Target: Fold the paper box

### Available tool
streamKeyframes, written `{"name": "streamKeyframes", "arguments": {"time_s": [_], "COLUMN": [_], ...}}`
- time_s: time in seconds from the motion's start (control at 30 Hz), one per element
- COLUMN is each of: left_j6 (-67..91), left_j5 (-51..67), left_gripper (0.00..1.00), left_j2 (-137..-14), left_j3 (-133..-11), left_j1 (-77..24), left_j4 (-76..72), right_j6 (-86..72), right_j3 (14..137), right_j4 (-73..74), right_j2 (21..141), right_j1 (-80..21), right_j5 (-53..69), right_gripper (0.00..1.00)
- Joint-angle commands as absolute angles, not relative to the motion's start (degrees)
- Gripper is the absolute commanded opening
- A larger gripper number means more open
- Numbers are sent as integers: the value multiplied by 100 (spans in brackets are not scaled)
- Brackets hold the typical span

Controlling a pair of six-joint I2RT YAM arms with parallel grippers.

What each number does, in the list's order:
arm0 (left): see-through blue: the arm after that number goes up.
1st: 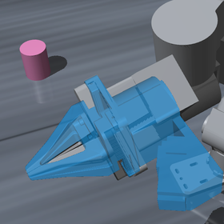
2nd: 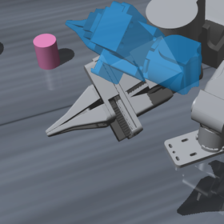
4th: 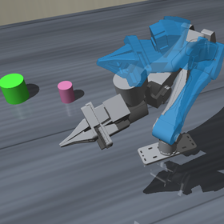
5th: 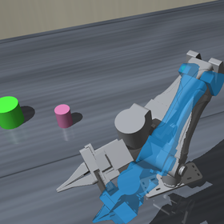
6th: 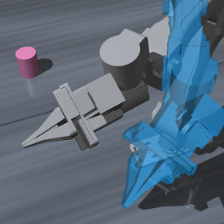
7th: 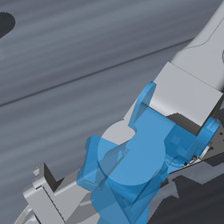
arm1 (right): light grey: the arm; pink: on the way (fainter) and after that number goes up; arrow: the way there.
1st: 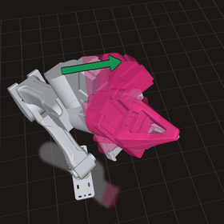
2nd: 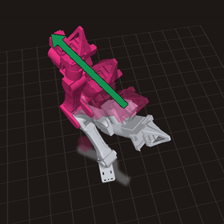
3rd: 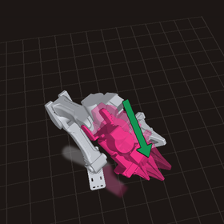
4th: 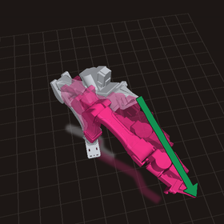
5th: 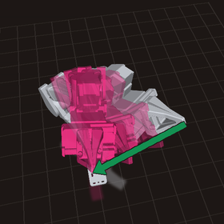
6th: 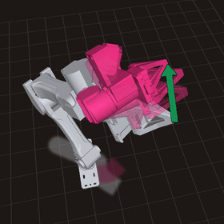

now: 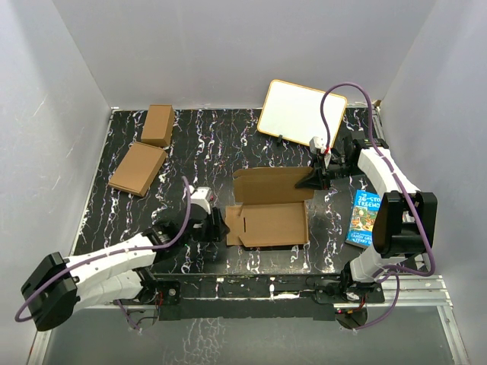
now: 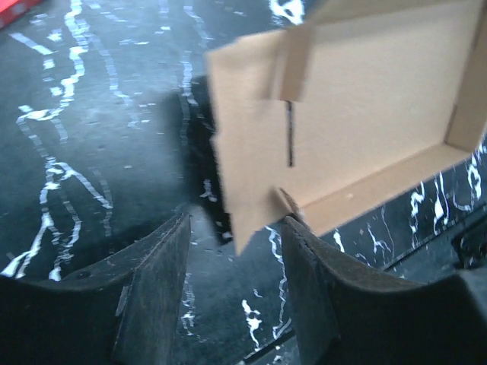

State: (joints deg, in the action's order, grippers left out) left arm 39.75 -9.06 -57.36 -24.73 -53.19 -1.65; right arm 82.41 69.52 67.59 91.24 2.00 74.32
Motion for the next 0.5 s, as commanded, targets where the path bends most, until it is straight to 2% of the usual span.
{"name": "streamKeyframes", "arguments": {"time_s": [0.0, 0.17, 0.33, 0.37, 0.47], "left_j6": [4478, 4420, 4479, 4484, 4450], "left_j5": [-637, -306, -54, -27, 4], "left_gripper": [52, 56, 50, 46, 21], "left_j2": [-5491, -5884, -6561, -6649, -6800], "left_j3": [-2206, -2232, -2356, -2379, -2454], "left_j1": [-4785, -4636, -4581, -4573, -4546], "left_j4": [-164, -626, -1266, -1365, -1439], "right_j6": [8507, 8508, 8505, 8503, 8516], "right_j3": [6977, 6970, 6970, 6970, 6970], "right_j4": [6724, 6724, 6723, 6723, 6732], "right_j2": [9138, 9140, 9145, 9142, 9157], "right_j1": [229, 229, 228, 229, 229], "right_j5": [7764, 7763, 7762, 7760, 7754], "right_gripper": [8, 8, 8, 8, 8]}}
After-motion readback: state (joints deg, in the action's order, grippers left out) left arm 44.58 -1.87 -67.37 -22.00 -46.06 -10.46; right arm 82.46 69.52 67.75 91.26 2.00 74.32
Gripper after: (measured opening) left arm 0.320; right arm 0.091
